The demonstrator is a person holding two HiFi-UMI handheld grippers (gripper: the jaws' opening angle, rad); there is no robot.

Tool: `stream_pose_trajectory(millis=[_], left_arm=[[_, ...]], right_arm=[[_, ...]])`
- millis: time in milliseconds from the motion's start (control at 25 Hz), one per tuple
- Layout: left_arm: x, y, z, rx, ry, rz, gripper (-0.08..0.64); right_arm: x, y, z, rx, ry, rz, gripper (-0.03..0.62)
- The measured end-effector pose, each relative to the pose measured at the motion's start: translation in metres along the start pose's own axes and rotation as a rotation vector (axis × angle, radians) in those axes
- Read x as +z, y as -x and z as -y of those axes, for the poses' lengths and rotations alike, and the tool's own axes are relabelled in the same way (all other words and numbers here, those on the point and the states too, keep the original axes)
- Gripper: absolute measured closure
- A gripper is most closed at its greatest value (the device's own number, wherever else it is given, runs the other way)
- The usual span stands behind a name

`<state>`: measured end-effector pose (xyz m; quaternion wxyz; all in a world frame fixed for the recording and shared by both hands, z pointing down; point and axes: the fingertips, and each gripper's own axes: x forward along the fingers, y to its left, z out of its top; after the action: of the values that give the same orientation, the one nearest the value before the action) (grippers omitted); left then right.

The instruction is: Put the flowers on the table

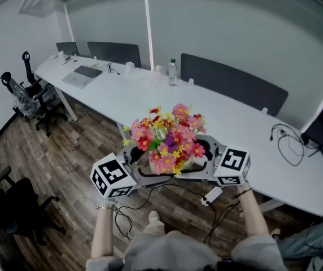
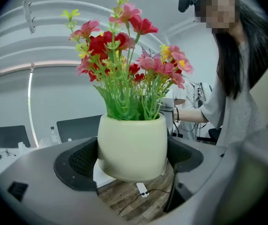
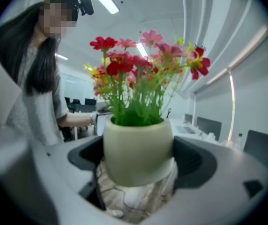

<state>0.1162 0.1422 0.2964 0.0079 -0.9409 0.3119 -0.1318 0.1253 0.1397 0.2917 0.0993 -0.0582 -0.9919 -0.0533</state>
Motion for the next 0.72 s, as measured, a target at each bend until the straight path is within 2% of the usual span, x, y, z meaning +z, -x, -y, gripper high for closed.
stream_pose_trajectory(millis=[720], left_arm=[[-0.016,0.001,-0.113,-0.034,0.017,-0.004,0.110]], right_arm=[[-0.001,-0.061,0.097,-0.021,-0.032,-0.011,0.142]])
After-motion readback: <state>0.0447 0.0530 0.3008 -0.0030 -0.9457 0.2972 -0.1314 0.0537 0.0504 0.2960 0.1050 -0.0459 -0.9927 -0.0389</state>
